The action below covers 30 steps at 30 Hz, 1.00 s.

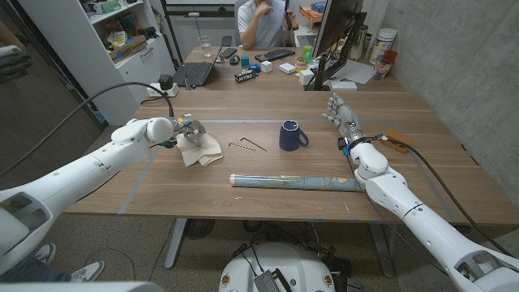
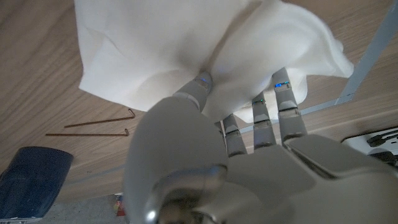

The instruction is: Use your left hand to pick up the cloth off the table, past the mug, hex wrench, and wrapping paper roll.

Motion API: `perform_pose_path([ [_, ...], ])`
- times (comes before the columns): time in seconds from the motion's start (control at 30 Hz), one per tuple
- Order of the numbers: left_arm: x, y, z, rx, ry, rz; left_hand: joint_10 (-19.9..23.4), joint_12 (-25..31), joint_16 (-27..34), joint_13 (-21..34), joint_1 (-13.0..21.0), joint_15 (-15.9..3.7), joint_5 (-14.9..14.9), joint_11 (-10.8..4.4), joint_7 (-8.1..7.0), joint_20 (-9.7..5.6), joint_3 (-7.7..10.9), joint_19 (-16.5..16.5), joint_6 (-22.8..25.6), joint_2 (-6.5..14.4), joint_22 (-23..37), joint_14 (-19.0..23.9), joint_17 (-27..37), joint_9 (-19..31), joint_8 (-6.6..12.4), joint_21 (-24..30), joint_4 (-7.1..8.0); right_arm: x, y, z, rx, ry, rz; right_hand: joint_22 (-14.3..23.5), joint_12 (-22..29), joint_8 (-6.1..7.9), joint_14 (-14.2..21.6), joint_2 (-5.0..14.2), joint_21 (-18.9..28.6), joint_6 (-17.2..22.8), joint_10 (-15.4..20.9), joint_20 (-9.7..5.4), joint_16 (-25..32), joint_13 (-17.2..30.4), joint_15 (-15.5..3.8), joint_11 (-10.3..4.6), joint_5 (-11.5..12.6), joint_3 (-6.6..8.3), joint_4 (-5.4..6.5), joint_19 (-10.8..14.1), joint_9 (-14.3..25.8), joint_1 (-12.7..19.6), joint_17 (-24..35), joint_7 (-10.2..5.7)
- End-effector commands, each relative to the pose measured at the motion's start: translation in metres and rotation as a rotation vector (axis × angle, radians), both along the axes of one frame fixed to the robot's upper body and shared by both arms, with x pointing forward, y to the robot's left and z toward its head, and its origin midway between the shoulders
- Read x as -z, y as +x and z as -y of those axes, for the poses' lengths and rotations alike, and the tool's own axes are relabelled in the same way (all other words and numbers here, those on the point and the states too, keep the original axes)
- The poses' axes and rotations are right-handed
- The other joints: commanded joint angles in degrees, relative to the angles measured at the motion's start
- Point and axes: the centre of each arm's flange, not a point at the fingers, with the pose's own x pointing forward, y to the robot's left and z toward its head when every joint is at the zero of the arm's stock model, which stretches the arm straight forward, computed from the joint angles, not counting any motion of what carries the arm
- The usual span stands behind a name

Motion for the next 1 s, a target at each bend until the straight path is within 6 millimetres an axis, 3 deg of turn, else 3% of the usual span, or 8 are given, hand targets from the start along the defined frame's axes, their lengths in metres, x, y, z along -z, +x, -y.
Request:
perform_pose_path([
  [0.03,0.036,-0.011,0.014,0.016,0.004,-0.027,11.3,1.4,1.1,2.8,1.6,-23.34,0.3,-6.80,-1.10,-13.51,-0.29,17.9,4.5,0.0,0.2,22.8,2.5,1.4,1.98,0.3,-0.33,0.002,-0.001,0.001,-0.011,0.010,0.010,0.3,0.2,0.10,0.3,-0.05,0.4,0.4,0.6,0.31,0.5,0.1,0.13,0.02,0.1,0.11,-0.49,0.5,0.3,-0.4,0.0,-0.01],
  [0.43,0.038,-0.022,0.014,0.013,-0.007,-0.019,14.0,3.1,2.4,5.3,4.0,-24.33,0.4,-7.14,-1.25,-14.08,-0.63,18.1,7.0,0.4,0.2,25.6,3.4,3.2,4.72,0.7,-0.78,0.005,-0.009,0.005,-0.013,0.019,0.020,0.3,0.2,0.08,0.3,-0.04,0.4,0.4,0.6,0.30,0.5,0.1,0.14,0.08,0.1,0.11,-0.56,0.5,0.3,-0.5,0.0,0.00],
  [0.63,0.040,-0.028,0.019,0.007,-0.006,0.011,15.5,4.8,3.7,8.3,5.6,-24.97,0.5,-6.48,-0.85,-14.94,-1.41,18.9,7.9,0.2,0.2,28.8,4.5,4.9,6.80,1.6,-0.64,0.005,-0.011,0.005,-0.020,0.013,0.022,0.3,0.1,0.07,0.3,-0.03,0.4,0.4,0.6,0.28,0.4,0.1,0.19,0.02,0.1,0.12,-0.59,0.5,0.3,-0.5,0.0,0.01],
  [0.8,0.039,-0.032,0.023,0.007,0.010,0.017,16.1,6.0,5.0,10.6,6.5,-25.50,0.6,-6.02,-0.52,-16.37,-1.96,19.3,8.9,0.1,0.3,30.9,6.1,4.5,7.38,2.2,-0.51,0.004,-0.012,0.004,-0.024,0.013,0.027,0.3,0.2,0.06,0.2,-0.01,0.4,0.4,0.6,0.24,0.4,0.1,0.17,0.16,0.1,0.13,-0.63,0.5,0.3,-0.5,0.0,0.00],
  [1.0,0.038,-0.036,0.027,-0.004,0.017,0.028,16.2,6.7,5.5,12.6,7.0,-25.85,0.6,-5.91,-0.47,-16.91,-2.38,19.2,9.3,-0.2,0.3,31.8,7.2,4.1,7.67,2.6,-0.37,0.004,-0.014,0.003,-0.030,0.015,0.029,0.3,0.1,0.06,0.2,-0.01,0.4,0.5,0.6,0.21,0.4,0.1,0.14,0.11,0.1,0.13,-0.68,0.5,0.3,-0.6,0.0,0.04],
])
